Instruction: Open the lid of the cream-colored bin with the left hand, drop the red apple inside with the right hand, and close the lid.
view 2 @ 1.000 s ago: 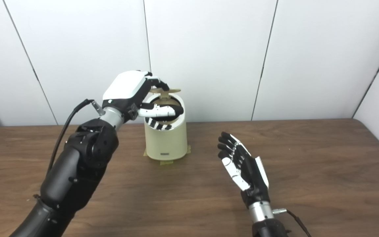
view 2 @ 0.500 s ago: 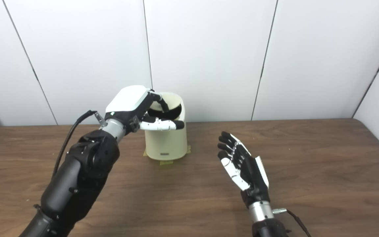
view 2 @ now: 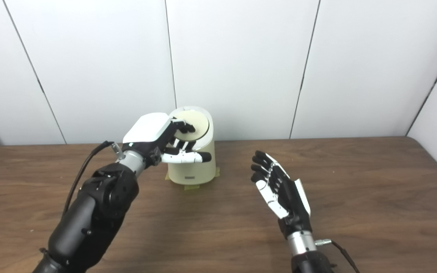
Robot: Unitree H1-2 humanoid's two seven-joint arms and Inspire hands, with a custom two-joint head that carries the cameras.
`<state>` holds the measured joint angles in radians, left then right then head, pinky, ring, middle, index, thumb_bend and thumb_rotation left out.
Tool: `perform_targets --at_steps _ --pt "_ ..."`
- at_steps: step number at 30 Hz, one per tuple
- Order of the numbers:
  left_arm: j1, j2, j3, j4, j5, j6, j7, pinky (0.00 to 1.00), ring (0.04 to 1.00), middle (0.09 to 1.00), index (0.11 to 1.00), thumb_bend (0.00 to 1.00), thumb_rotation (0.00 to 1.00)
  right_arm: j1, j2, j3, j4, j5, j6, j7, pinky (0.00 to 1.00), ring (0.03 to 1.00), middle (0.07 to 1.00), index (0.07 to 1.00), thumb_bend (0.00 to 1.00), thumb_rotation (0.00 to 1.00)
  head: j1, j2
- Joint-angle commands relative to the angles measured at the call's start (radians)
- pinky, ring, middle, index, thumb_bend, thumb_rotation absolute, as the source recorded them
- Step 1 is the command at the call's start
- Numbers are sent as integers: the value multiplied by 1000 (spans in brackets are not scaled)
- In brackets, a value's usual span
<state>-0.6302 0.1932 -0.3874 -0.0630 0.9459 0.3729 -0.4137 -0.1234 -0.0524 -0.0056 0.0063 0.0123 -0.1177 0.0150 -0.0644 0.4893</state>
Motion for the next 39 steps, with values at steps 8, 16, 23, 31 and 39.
perform_targets --at_steps 8,16,23,31,39 --pt "-20 12 -9 20 14 -6 23 1000 917 783 767 956 863 -29 1 0 -39 1 3 5 704 814 843 837 183 589 -3 8" --pt "-14 14 -18 32 19 -2 25 1000 908 776 761 962 849 -29 1 0 -45 8 15 8 717 824 849 841 185 565 -6 9" --pt "-15 23 -26 35 27 -16 45 1000 905 768 747 970 844 -29 1 2 -44 2 9 5 709 813 843 838 197 586 -6 9" --pt "-27 31 -33 45 35 -23 33 1000 910 767 755 979 867 -30 2 2 -46 3 22 5 708 813 843 836 200 577 -8 7" --pt "-9 28 -39 66 39 -26 31 1000 901 766 747 981 841 -28 8 0 -50 13 32 5 722 819 844 837 197 529 -10 9"
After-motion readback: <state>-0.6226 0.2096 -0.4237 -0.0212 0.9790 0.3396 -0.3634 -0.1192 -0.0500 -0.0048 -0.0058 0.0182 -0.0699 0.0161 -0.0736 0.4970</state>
